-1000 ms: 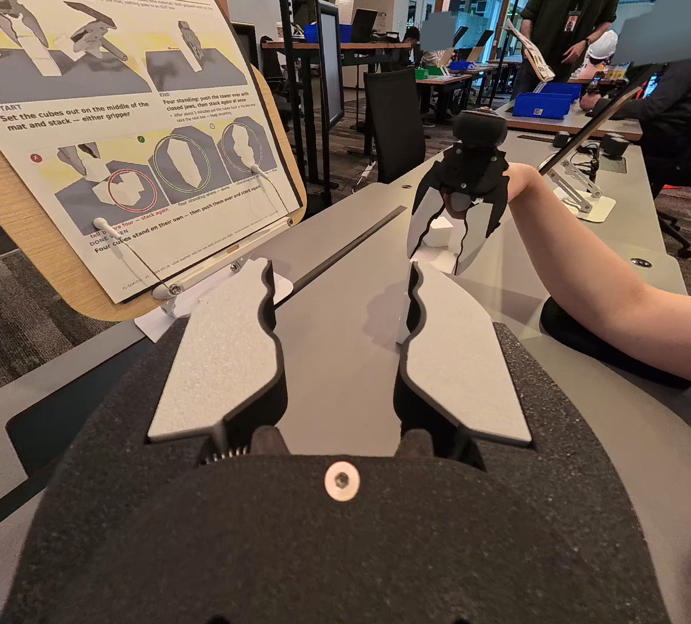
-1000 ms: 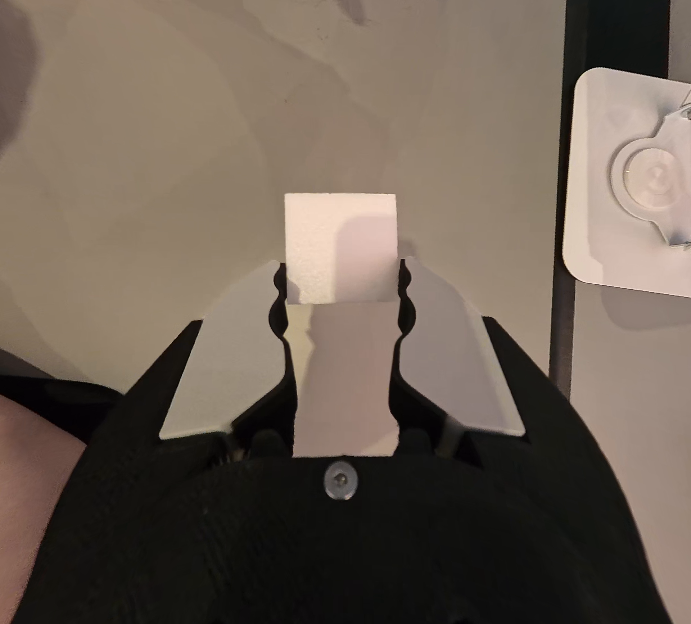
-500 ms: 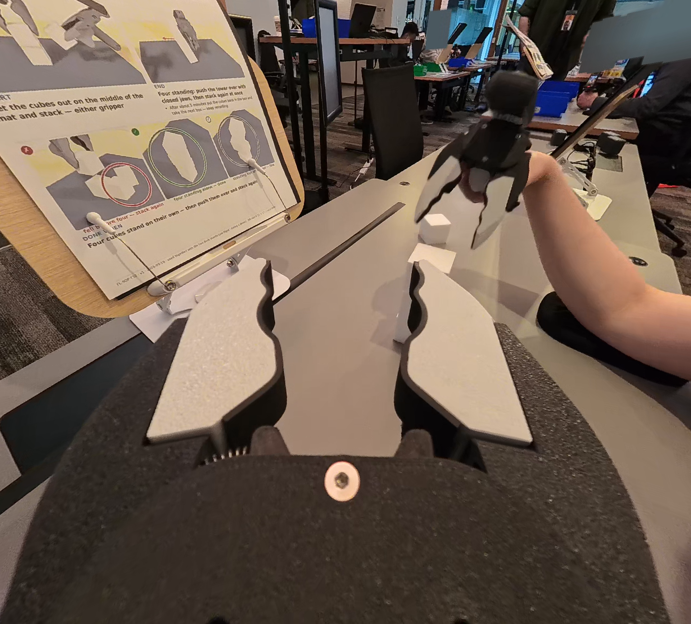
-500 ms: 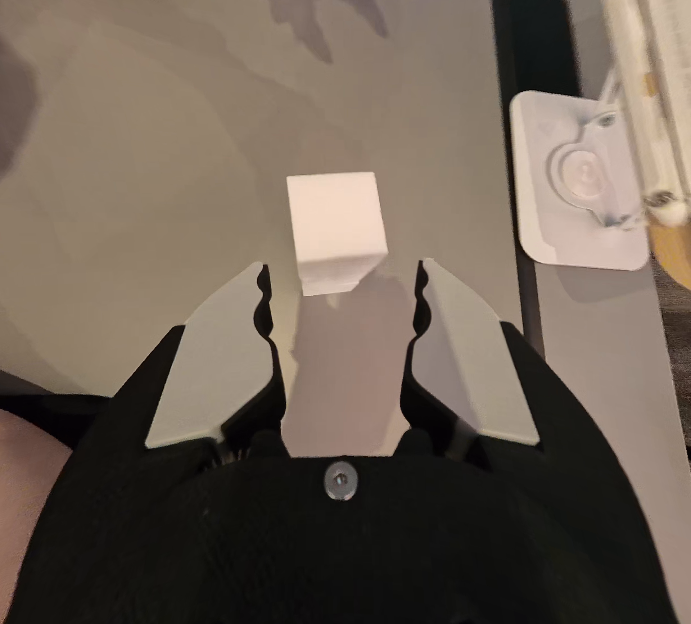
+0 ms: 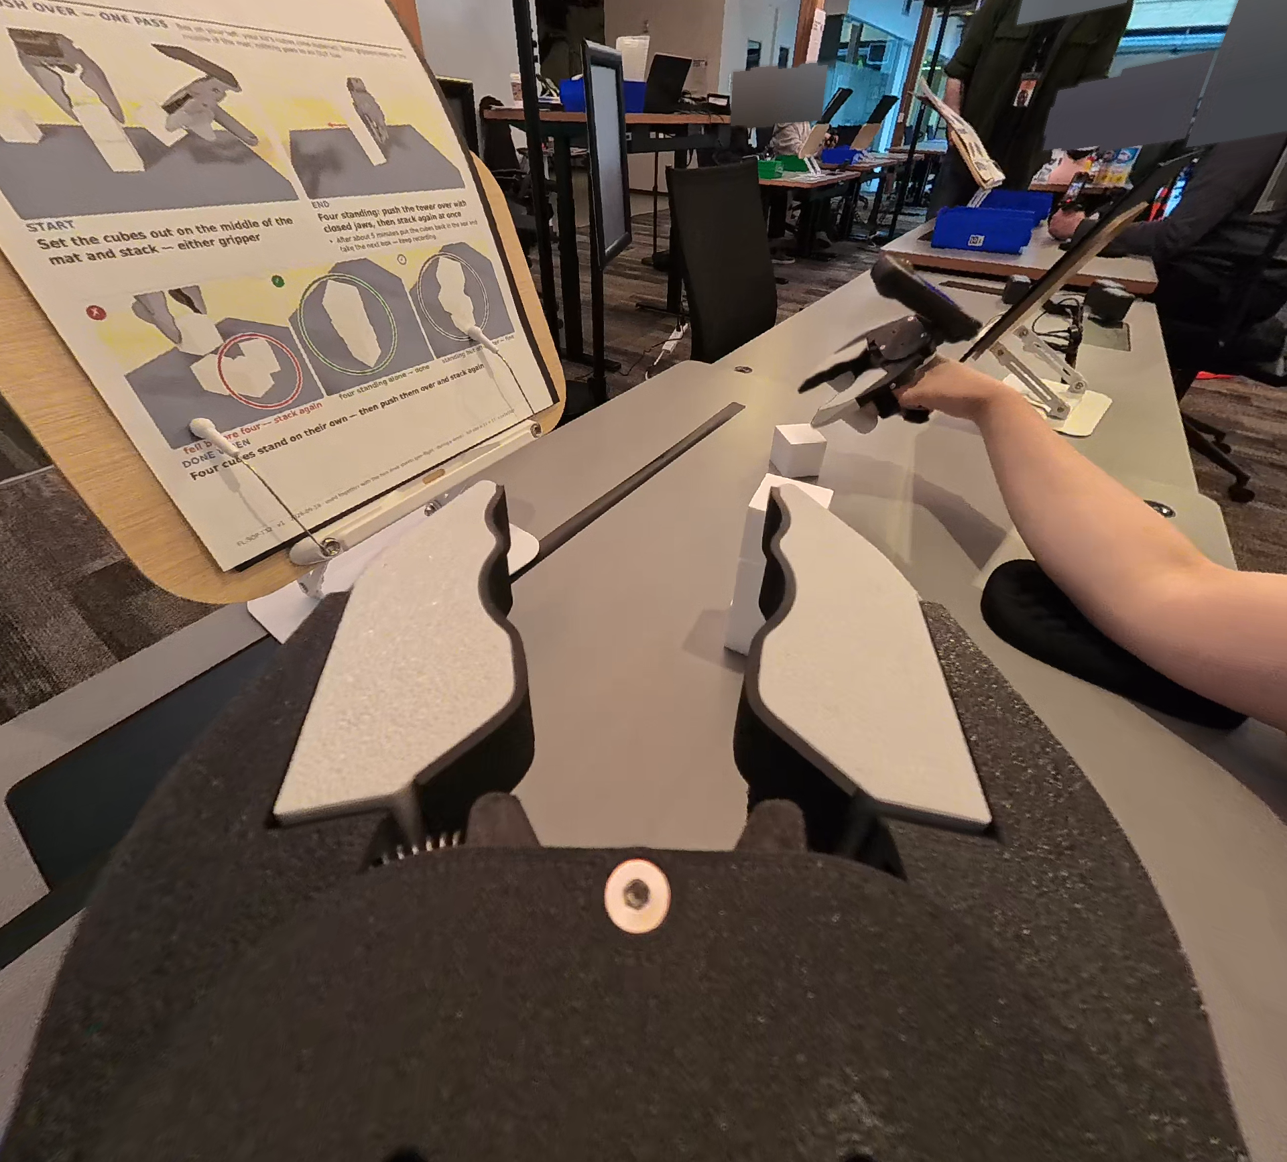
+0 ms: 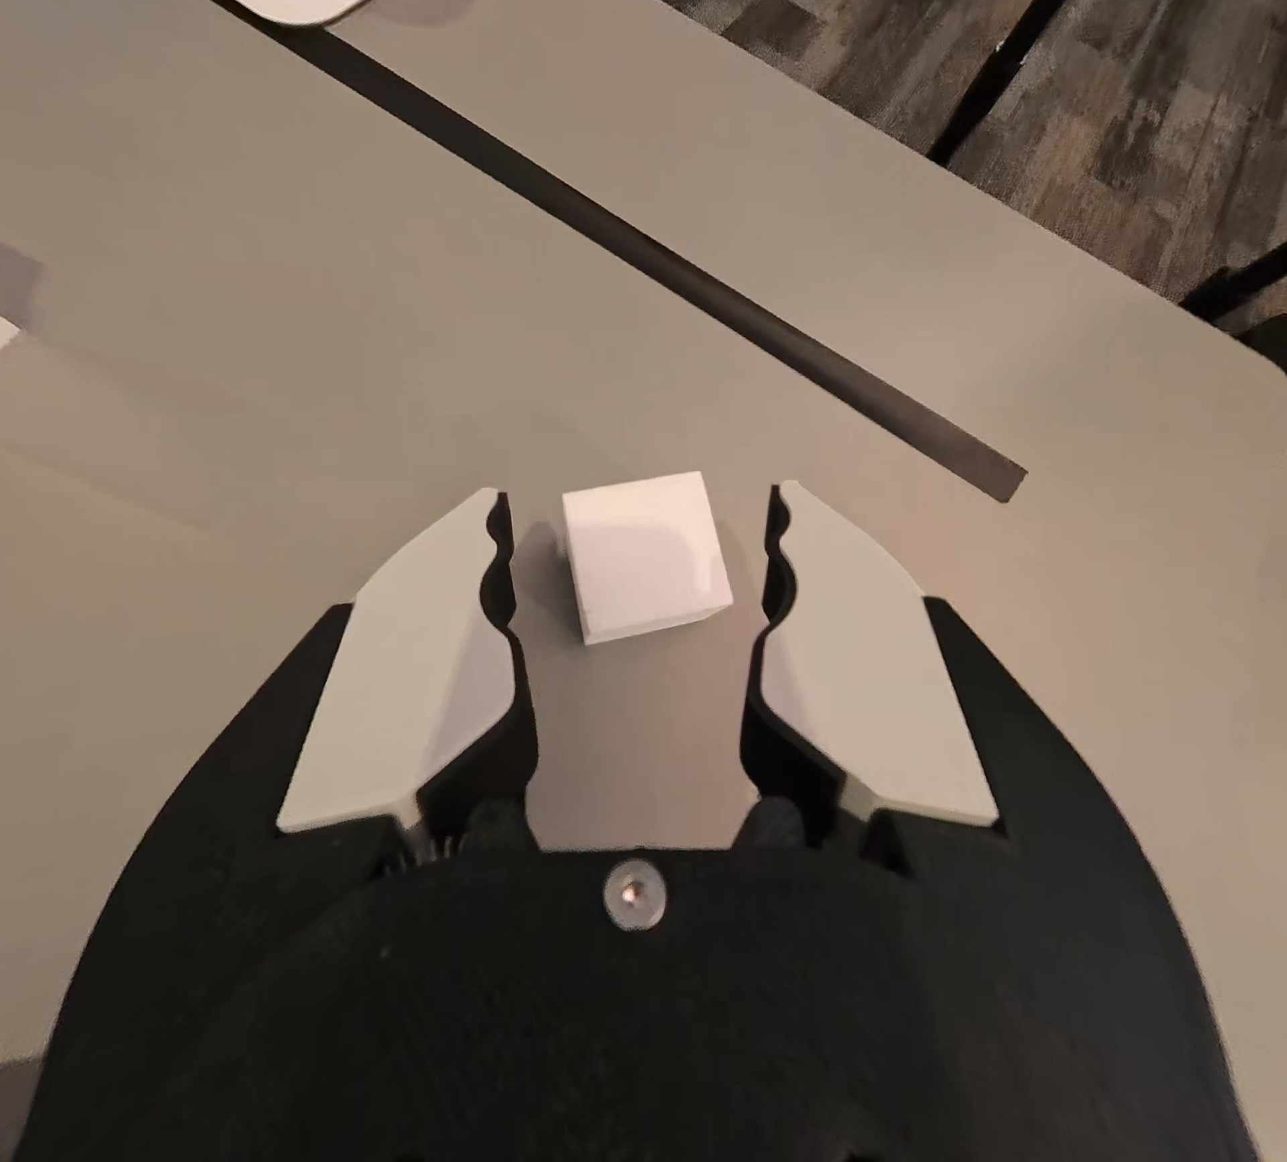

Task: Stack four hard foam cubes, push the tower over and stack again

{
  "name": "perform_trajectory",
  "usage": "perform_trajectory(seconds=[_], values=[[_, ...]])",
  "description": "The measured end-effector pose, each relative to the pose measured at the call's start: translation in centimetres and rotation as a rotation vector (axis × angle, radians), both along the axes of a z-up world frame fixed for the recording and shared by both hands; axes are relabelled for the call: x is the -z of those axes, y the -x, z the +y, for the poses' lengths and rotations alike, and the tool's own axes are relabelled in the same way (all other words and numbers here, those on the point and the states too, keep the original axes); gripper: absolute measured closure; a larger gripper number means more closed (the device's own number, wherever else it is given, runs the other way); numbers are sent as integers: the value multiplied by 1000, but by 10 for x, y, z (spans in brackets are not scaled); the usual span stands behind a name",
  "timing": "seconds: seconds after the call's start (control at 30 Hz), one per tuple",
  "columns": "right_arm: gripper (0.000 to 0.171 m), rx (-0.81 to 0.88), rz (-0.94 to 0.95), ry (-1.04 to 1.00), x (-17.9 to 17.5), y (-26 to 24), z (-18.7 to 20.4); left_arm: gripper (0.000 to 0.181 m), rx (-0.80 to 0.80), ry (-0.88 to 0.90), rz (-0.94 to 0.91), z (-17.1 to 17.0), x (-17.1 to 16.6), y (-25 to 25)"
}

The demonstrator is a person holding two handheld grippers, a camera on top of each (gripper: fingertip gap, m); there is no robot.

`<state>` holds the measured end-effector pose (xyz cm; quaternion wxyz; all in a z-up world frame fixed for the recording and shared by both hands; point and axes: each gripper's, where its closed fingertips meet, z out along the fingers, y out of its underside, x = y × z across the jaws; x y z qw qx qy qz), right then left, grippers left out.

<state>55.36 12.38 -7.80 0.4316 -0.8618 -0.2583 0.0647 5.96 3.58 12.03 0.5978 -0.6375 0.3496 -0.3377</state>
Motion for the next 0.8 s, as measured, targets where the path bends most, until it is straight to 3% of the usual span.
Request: perform_trajectory(seconds=[0.3,0.5,0.63,0.8], values=[[98,13,63,114,48,-8,1,111,-1,12,8,3,4,0],[112,-24,76,136,52,-1,-1,112,1,20,8,4,6,-1],[112,-85,113,62,12,21,-2,112,1,16,17,3,6,-2],[112,-324,170,-108,-91,104,-23,112,1,18,19,3,7,-3]])
